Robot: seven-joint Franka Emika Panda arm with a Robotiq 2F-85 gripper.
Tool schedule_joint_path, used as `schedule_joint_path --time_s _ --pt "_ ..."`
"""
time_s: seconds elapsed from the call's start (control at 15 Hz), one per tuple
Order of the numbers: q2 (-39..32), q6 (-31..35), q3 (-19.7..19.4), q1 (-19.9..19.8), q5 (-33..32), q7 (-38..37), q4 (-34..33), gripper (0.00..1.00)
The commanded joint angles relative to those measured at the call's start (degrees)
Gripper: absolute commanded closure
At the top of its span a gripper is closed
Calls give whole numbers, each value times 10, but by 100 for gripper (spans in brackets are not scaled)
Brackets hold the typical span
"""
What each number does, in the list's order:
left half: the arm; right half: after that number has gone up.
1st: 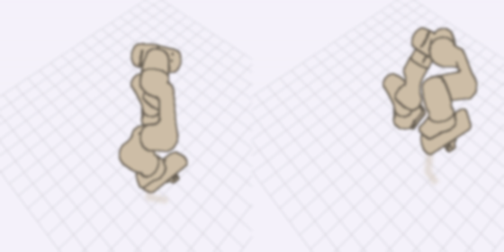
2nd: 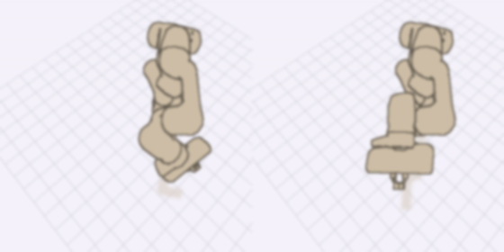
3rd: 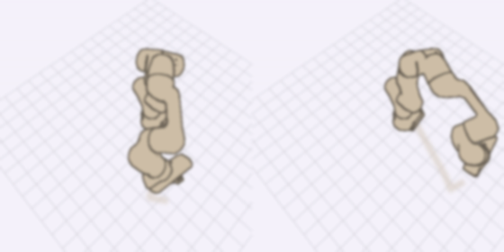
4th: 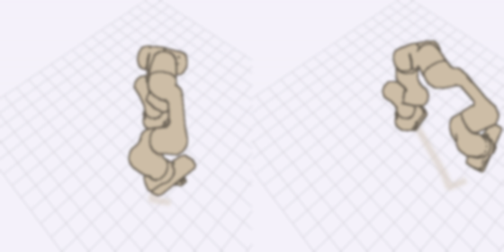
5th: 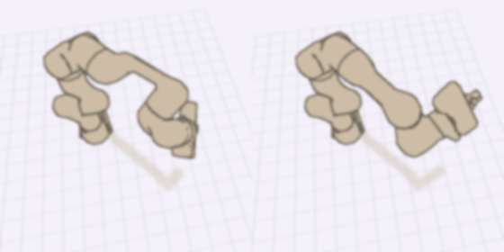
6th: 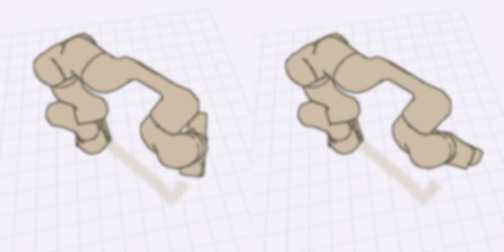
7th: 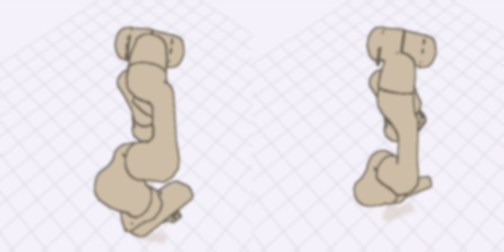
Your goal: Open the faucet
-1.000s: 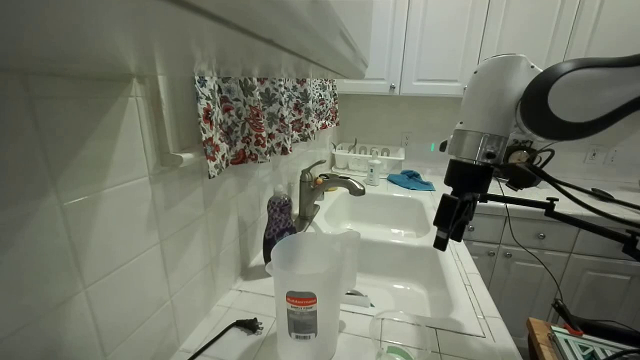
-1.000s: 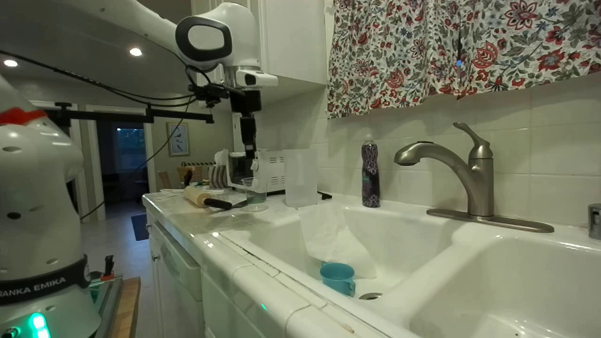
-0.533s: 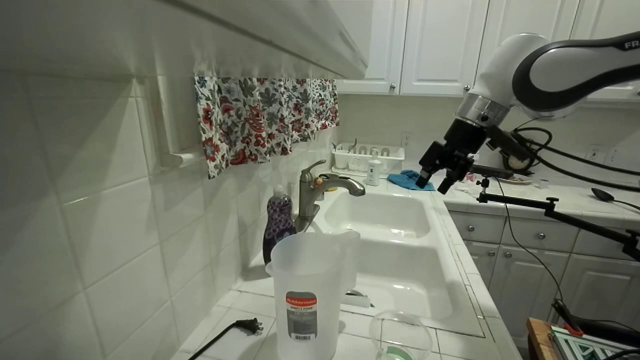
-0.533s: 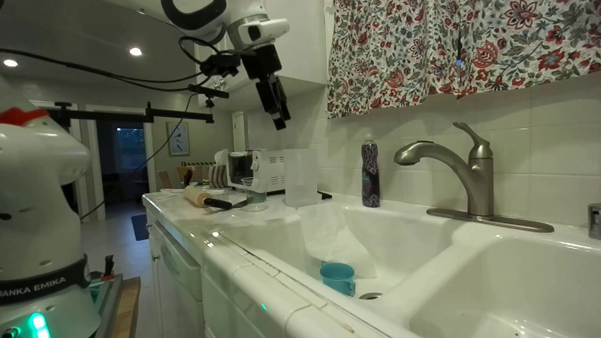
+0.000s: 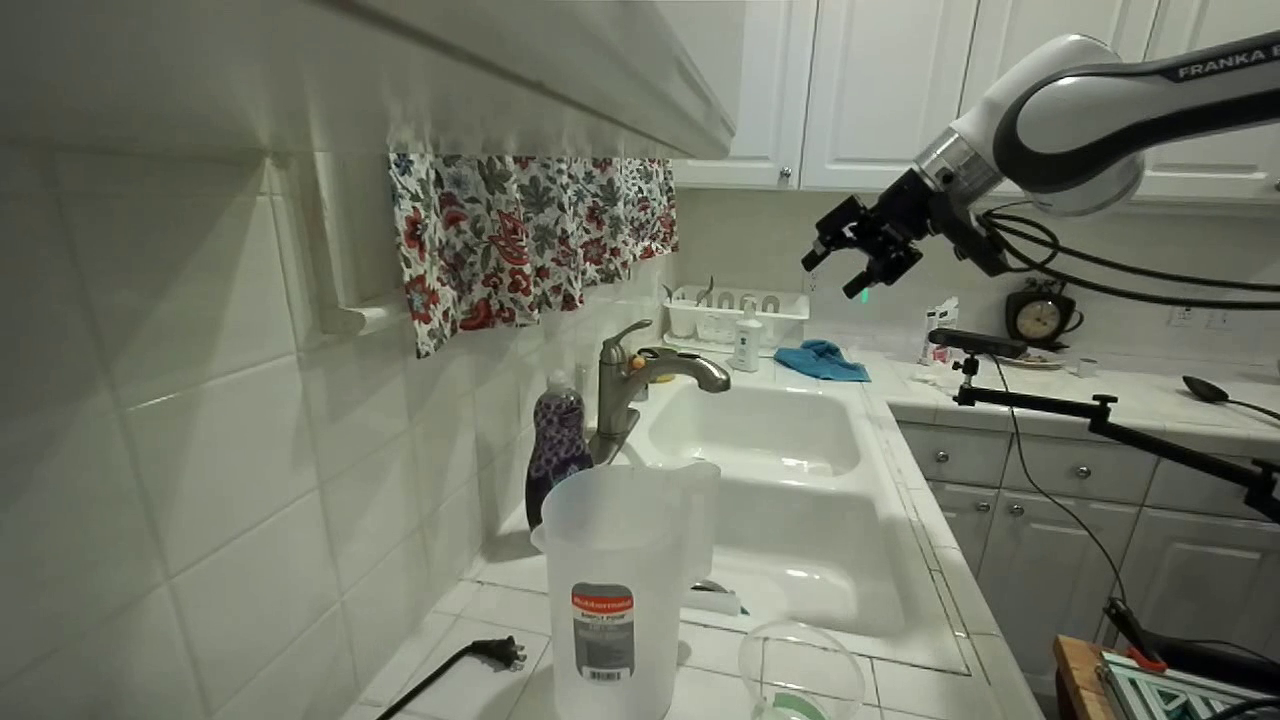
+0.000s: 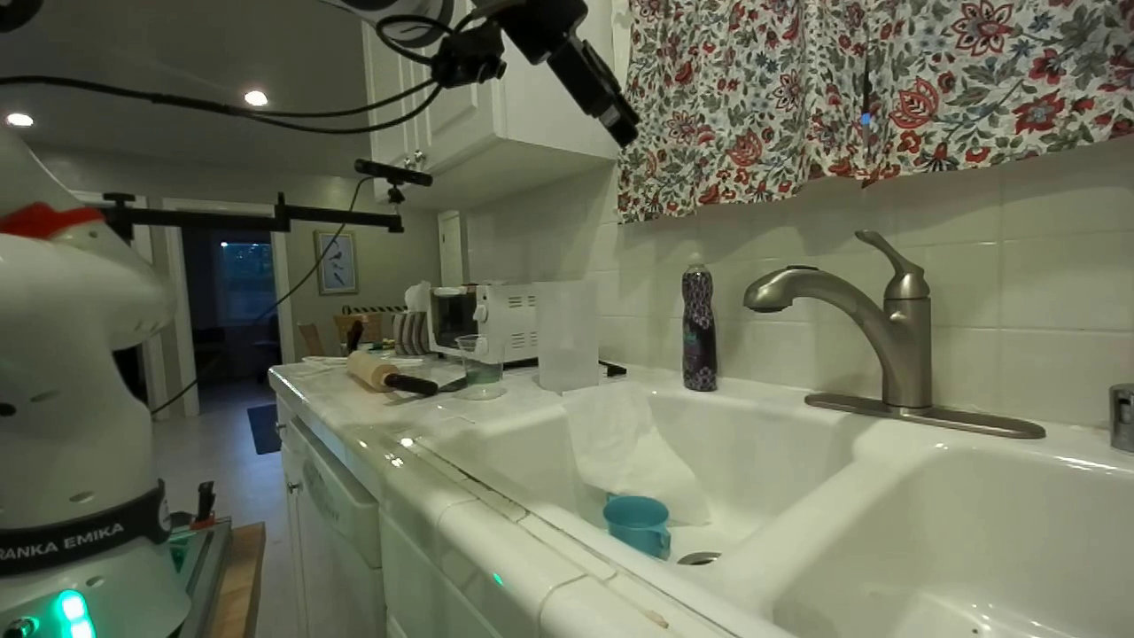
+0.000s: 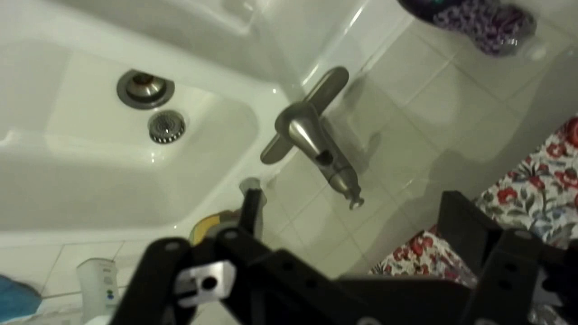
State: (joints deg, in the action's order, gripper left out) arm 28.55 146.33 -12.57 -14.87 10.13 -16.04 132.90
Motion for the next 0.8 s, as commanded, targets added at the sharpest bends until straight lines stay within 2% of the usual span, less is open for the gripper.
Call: schedule_joint_path --time_s 0.0,0.2,0.53,0.73 --pt "-16 21 4 -8 4 -7 -12 0" --pt "-51 44 3 -13 4 -21 -35 0" --pt "-57 45 3 -13 4 -24 -41 0" --pt "-110 106 0 -18 26 -64 -63 0"
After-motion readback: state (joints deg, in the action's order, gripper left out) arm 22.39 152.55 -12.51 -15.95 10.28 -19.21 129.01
